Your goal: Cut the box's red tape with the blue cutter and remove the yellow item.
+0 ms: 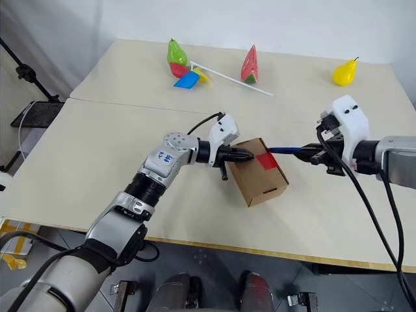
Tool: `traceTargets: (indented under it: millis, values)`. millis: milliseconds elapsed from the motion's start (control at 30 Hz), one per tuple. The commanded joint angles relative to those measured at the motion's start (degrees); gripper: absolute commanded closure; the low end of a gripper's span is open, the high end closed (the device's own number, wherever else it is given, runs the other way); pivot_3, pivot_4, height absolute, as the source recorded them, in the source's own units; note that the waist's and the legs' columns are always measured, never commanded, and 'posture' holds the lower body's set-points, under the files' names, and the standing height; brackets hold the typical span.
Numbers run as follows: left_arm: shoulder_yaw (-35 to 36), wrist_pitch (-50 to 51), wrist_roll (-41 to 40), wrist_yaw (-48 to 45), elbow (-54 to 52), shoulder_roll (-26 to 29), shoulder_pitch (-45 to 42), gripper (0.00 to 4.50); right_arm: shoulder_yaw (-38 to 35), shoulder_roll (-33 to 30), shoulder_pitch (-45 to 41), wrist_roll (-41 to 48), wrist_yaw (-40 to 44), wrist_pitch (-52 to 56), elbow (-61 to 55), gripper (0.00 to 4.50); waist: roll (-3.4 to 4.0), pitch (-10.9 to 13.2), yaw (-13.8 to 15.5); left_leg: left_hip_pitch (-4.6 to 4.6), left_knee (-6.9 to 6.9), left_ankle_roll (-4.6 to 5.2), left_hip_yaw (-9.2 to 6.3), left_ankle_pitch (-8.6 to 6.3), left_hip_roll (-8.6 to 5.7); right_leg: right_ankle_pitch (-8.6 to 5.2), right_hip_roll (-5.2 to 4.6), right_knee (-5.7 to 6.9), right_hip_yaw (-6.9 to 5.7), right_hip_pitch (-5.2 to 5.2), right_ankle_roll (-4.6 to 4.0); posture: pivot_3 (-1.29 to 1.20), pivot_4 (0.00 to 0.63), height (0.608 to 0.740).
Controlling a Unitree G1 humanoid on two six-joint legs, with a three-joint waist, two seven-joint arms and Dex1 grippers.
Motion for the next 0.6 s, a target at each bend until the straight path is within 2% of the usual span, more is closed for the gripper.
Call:
traceTargets:
  millis: [33,100,233,400,600]
  values:
    - [-2.46,0.31,2.52,-1.2,0.44,-0.04,0.58,4.5,3.07,-2.7,-3.59,0.1,2.03,6.22,-0.62,4.35,0.02,-0.01,-0.03,0.01,0.01,0.0,0.0,0.0,0.0,0.0,0.0,0.02,0.01,0.0,0.0,0.0,0.15,0.74]
    - [-3.38,-0.02,3.38,-1.86,0.82,-0.01,0.43,4.5,5.4,-2.78,-6.57,-0.4,2.6,9.19,0.79,4.35,0.02,-0.02,-0.07,0.05,0.05,0.0,-0.02,0.0,0.02,0.0,0.0,0.08,0.04,0.0,0.0,0.0,0.15,0.74]
    - [-6.6,-1.32,6.27,-3.73,2.76,-0.26,0.17,4.5,16.04,-4.31,-17.4,-1.18,6.06,15.49,7.46,4.35,0.06,-0.05,-0.1,0.05,0.17,0.01,-0.02,0.0,0.03,0.0,-0.04,0.13,0.12,0.02,-0.03,0.0,0.15,0.74]
    - [-8.09,-1.91,8.66,-2.69,5.4,-1.62,0.9,4.5,26.62,-5.92,-26.57,-3.51,10.96,15.61,13.73,4.35,0.09,-0.11,-0.03,0.06,0.35,0.07,-0.18,-0.04,0.13,0.0,-0.13,0.2,0.15,0.11,-0.03,0.0,0.15,0.74]
    - [-9.4,-2.74,10.39,-2.63,8.11,-3.45,2.62,4.5,39.98,-7.36,-37.08,-1.5,15.16,15.61,21.43,4.35,0.14,-0.2,0.03,0.05,0.67,0.19,-0.31,-0.13,0.17,0.0,-0.2,0.28,0.16,0.26,-0.03,0.0,0.15,0.74]
